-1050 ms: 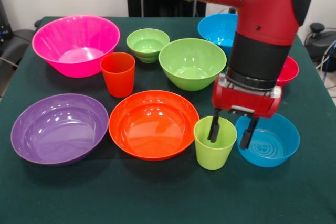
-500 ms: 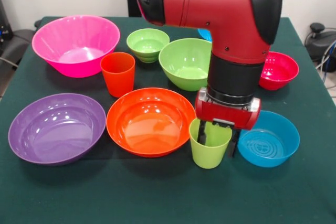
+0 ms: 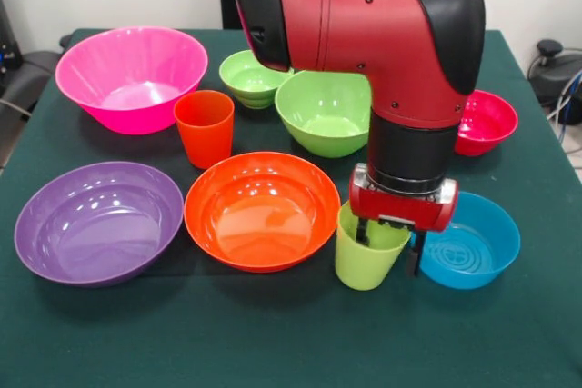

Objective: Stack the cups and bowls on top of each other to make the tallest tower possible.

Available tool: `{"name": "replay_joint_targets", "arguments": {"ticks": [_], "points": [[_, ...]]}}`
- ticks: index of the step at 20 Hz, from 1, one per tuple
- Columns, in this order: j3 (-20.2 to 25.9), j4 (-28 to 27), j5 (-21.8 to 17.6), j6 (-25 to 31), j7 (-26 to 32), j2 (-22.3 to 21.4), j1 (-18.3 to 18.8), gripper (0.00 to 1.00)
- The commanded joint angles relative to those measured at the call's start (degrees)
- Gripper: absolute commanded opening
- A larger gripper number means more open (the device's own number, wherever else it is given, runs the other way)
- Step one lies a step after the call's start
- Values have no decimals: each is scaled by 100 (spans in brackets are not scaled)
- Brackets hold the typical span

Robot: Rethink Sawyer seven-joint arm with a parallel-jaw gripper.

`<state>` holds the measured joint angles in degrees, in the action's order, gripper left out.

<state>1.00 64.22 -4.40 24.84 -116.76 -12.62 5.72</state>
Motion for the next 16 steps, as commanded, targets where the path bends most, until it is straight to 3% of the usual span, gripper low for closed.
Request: {"name": "replay_joint_targets", "arguments": {"ticks": [1, 3, 4, 16], "points": [[591, 393, -254, 486, 339, 24, -56, 100], [599, 350, -279, 465, 364, 24, -63, 100], [641, 369, -282, 434, 393, 17, -36, 0], [733, 819, -108, 784, 325, -380, 165, 0]]}}
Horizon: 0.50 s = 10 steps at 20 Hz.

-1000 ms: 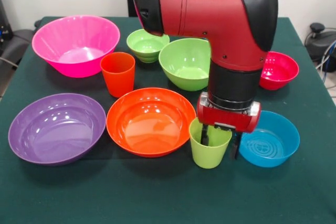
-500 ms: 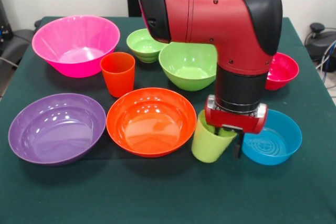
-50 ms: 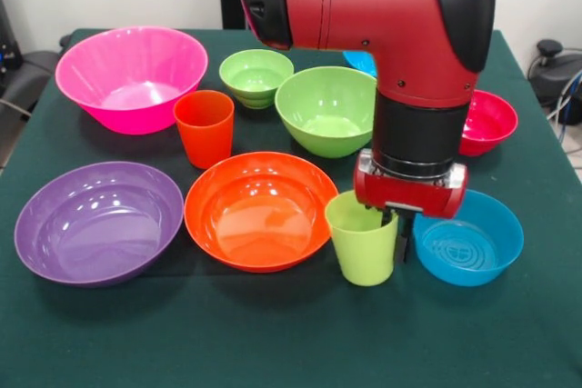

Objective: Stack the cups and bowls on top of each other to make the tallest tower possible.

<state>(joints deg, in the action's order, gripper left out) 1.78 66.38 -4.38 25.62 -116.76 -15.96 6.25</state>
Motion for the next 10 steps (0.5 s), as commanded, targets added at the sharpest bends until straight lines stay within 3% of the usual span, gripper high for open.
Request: {"name": "replay_joint_targets", "arguments": {"ticks": [1, 7, 10], "points": [[657, 599, -114, 722, 333, -50, 116, 0], [345, 783, -36, 1480, 163, -512, -5, 0], [238, 867, -47, 1571, 27, -615, -65, 0]]}}
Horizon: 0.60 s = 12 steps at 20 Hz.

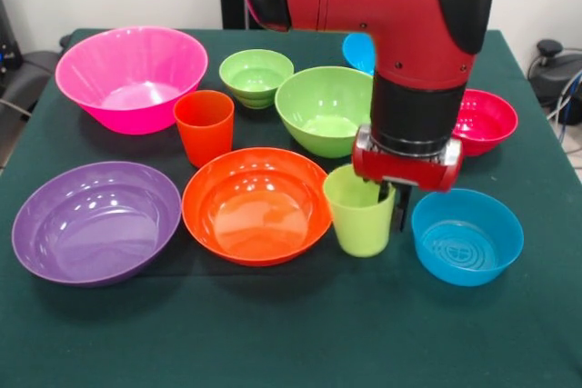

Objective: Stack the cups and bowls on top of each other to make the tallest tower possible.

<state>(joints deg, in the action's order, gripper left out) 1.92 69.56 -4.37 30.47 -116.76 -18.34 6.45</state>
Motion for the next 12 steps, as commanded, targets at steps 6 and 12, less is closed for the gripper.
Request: {"name": "replay_joint_targets", "arguments": {"ticks": [6, 12], "points": [[7, 1702, -112, 444, -452, -963, -248, 0], [-60, 2530, -57, 179, -622, -1404, -344, 0]]}}
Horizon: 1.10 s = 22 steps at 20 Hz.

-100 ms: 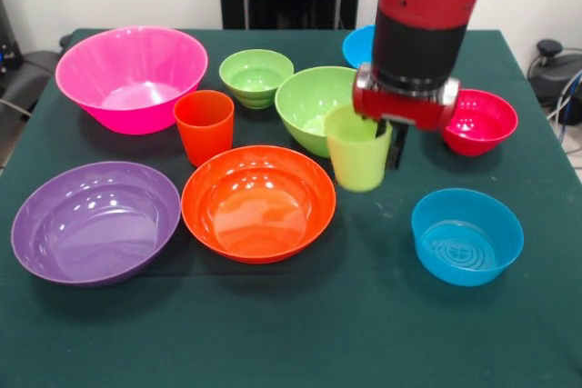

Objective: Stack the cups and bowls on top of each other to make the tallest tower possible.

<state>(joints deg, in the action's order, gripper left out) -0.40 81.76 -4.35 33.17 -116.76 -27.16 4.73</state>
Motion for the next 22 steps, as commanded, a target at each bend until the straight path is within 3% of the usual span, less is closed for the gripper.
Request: {"name": "replay_joint_targets", "arguments": {"ticks": [1, 7, 13, 17, 22], "points": [[187, 1436, -47, -132, -616, -560, -160, 0], [209, 2228, -42, -454, -639, -878, -100, 0], [69, 2924, -202, -1114, -804, -907, -165, 0], [1, 3051, -282, -1408, -731, -809, -167, 0], [-135, 2938, -258, -1934, -803, -319, -312, 0]]}}
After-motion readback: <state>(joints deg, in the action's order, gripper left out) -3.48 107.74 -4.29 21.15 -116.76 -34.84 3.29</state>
